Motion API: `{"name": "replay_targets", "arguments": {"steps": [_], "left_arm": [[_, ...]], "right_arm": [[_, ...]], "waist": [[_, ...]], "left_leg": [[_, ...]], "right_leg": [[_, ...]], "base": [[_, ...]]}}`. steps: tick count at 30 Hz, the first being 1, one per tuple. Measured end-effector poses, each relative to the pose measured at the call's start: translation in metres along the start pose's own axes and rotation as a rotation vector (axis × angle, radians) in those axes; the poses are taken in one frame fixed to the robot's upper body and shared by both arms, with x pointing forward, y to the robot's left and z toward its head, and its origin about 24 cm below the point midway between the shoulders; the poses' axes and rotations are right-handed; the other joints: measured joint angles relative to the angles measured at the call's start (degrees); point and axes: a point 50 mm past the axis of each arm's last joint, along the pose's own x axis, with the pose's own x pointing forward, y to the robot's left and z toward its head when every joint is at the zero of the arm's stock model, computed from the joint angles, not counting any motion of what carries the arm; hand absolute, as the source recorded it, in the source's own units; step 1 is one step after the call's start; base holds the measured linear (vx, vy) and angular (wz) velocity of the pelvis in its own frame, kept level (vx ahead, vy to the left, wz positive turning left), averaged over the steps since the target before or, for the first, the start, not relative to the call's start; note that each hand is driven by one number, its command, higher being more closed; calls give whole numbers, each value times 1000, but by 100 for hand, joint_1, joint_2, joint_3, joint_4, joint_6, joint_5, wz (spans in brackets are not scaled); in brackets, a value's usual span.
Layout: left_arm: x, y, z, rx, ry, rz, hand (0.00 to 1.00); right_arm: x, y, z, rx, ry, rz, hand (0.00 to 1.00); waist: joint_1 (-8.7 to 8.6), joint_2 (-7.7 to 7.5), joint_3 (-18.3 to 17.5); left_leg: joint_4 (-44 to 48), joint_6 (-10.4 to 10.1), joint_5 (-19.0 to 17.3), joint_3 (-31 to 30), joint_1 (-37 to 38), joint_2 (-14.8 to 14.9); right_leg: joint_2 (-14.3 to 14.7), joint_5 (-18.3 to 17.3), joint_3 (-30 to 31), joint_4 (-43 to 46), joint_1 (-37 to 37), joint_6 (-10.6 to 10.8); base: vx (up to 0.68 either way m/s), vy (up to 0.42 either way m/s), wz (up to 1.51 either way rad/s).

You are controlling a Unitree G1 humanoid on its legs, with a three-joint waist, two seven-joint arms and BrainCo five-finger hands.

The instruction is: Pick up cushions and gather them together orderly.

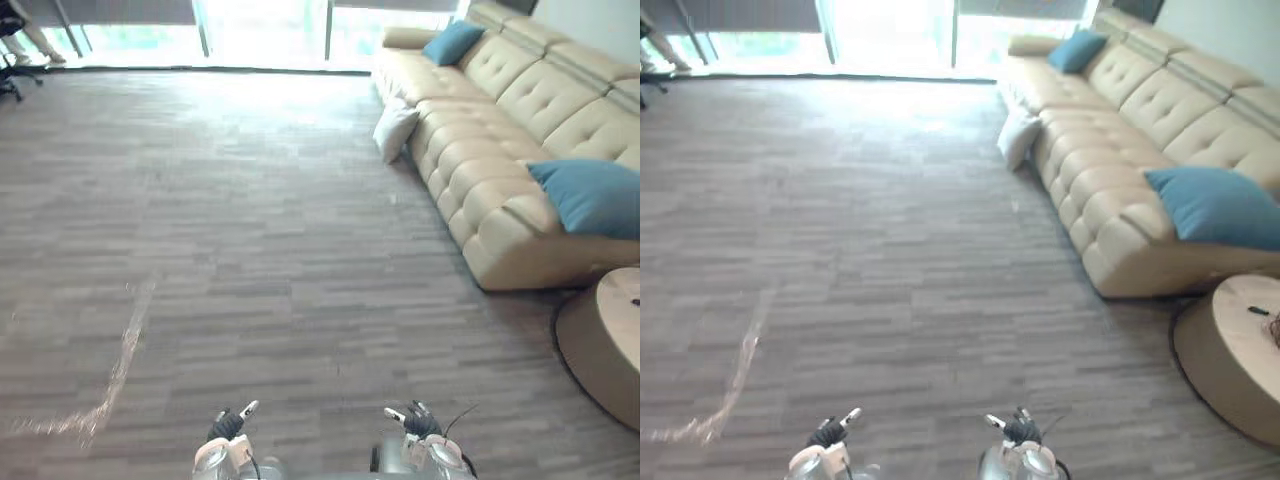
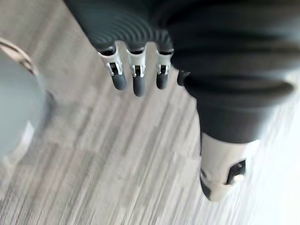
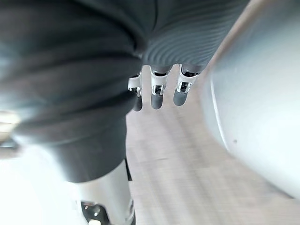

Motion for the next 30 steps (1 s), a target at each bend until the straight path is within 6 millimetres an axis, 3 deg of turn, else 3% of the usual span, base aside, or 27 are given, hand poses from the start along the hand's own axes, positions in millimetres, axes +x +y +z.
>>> {"name": "replay_targets", "arguments": {"steps": [1,2,3,4,5,6,7,8,9,10,11,12,13,15,17,18,19,20,21,23,24,25,26,28,29,30], "left_arm": [[0,-8,-1,12,6,-20,0],[0,-17,-3,24,11,-45,0],[-1,-18,-4,30,14,-46,0],[-3,-25,-11,31,33,-66,0],[-3,-30,-12,30,38,-87,0],[-3,-30,-13,37,43,-90,0],[-4,-30,-17,44,53,-90,0],[-4,-30,-15,39,47,-87,0],[-3,-28,-13,31,42,-82,0],[-3,-24,-13,8,41,-66,0],[-3,-20,-9,-13,17,-50,0],[-3,-16,-6,-15,4,-42,0],[-2,-11,-1,-11,-16,-31,0],[-2,-8,7,-16,-51,-24,0],[-2,-6,11,-59,-68,-18,0],[-2,-1,8,-78,-63,1,0],[-4,7,2,-88,-49,29,0],[-5,19,-1,-83,-39,62,0],[-6,25,-4,-94,-25,84,0],[-5,28,-2,-95,-28,96,0],[-4,29,-2,-83,-20,98,0],[-4,28,-4,-73,-5,94,0],[-4,27,-7,-63,7,91,0],[-4,25,-7,-31,13,77,0],[-4,19,-9,-10,19,57,0],[-4,16,-9,1,19,46,0]], "right_arm": [[0,-6,1,4,-2,-16,0],[1,-10,3,0,-3,-28,0],[0,-12,1,-5,3,-32,0],[0,-23,-1,-18,15,-54,0],[1,-28,5,-43,0,-63,0],[3,-27,10,-56,-7,-63,0],[3,-28,12,-58,-16,-64,0],[4,-30,15,-66,-26,-70,0],[4,-32,16,-69,-26,-74,0],[4,-32,17,-69,-19,-78,0],[5,-28,13,-70,-2,-69,0],[5,-24,11,-70,7,-60,0],[5,-16,6,-84,27,-34,0],[4,-3,1,-93,41,1,0],[4,7,-2,-74,49,21,0],[3,11,-3,-68,54,29,0],[1,14,-11,-69,80,34,0],[0,20,-19,-65,112,47,0],[-1,22,-22,-77,120,59,0],[-3,19,-27,-67,136,48,0],[-4,21,-27,-63,136,52,0],[-3,20,-25,-64,126,50,0],[-3,18,-23,-65,113,47,0],[-2,19,-15,-67,79,56,0],[-1,17,-12,-73,61,55,0],[-1,17,-9,-72,45,56,0]], "waist": [[-58,21,11],[-151,27,12],[-164,22,13],[-233,166,37],[-200,346,8],[-203,418,32],[-241,529,23],[-257,715,85],[-258,760,132],[-205,824,159],[-154,784,227],[-131,729,254],[-95,578,247],[31,445,191],[164,395,186],[174,398,185],[232,298,105],[274,158,-16],[214,12,-151],[263,-110,-216],[310,-192,-229],[348,-157,-198],[281,-68,-102],[148,-53,-69],[109,51,-90],[89,83,-109]], "left_leg": [[-189,87,-102,-148,300,15],[-378,119,-220,-348,613,13],[-420,130,-231,-433,715,-22],[-409,81,-178,-723,1019,44],[-198,-159,-1,-802,1029,149],[154,-352,158,-931,950,217],[955,-531,435,-1150,641,255],[2440,-963,1172,-1399,-12,434],[3136,-1233,1755,-1525,-342,524],[4289,-1349,2273,-1557,-947,743],[5206,-1022,1898,-1289,-1534,1003],[5334,-861,1696,-1168,-1721,1055],[5213,-577,1256,-814,-2208,1154],[4290,-417,890,-380,-2865,1262],[2360,-407,924,-226,-3191,1099],[1344,-462,1143,-323,-3260,993],[1154,-563,1886,-552,-3270,812],[1279,-460,1703,-470,-3274,646],[1509,-298,1538,-357,-3333,625],[1865,-81,1249,-185,-3195,538],[1769,-33,1117,-44,-2907,409],[1497,-48,890,126,-2433,326],[1248,-95,665,157,-1940,219],[973,15,576,244,-1263,118],[561,-25,490,243,-805,124],[365,-58,401,235,-623,131]], "right_leg": [[72,98,-258,-979,-122,-105],[164,390,-363,-2116,-129,-79],[194,496,-331,-2375,-123,-90],[349,740,-97,-1963,-88,-560],[329,502,-134,-1684,-78,-678],[299,274,-134,-1459,-60,-678],[329,-66,-162,-1297,35,-658],[436,-315,-264,-1441,391,-658],[484,-378,-294,-1588,619,-670],[648,-485,-320,-1910,1096,-693],[781,-595,-309,-2362,1770,-760],[787,-612,-304,-2541,2015,-742],[772,-628,-291,-3004,2555,-696],[747,-616,-187,-3614,3096,-566],[646,-664,8,-3953,3496,-297],[585,-847,130,-3989,3656,-175],[479,-1049,368,-3996,3798,-1],[314,-1074,564,-4011,3836,-27],[217,-844,754,-3999,3838,-111],[22,-410,1121,-3481,3669,71],[-107,-190,1322,-2751,3418,220],[-177,330,1540,-1453,2878,403],[-218,990,1590,36,2218,568],[-211,686,1363,1187,1490,442],[-102,385,977,1261,1008,243],[-61,261,796,1194,748,199]], "base": [[778,-91,92],[703,-129,89],[783,-166,84],[811,-171,29],[800,-170,15],[751,-183,-7],[721,-198,9],[712,-183,10],[689,-109,5],[672,-45,-9],[667,-23,-13],[722,-32,-13],[562,-26,-12],[620,19,-35],[611,134,-56],[653,267,-76],[659,284,-83],[724,285,-66],[739,311,-34],[684,343,-32],[567,292,-60],[642,286,-59],[497,197,-44],[449,120,-12],[509,116,-8],[437,89,-7]]}}
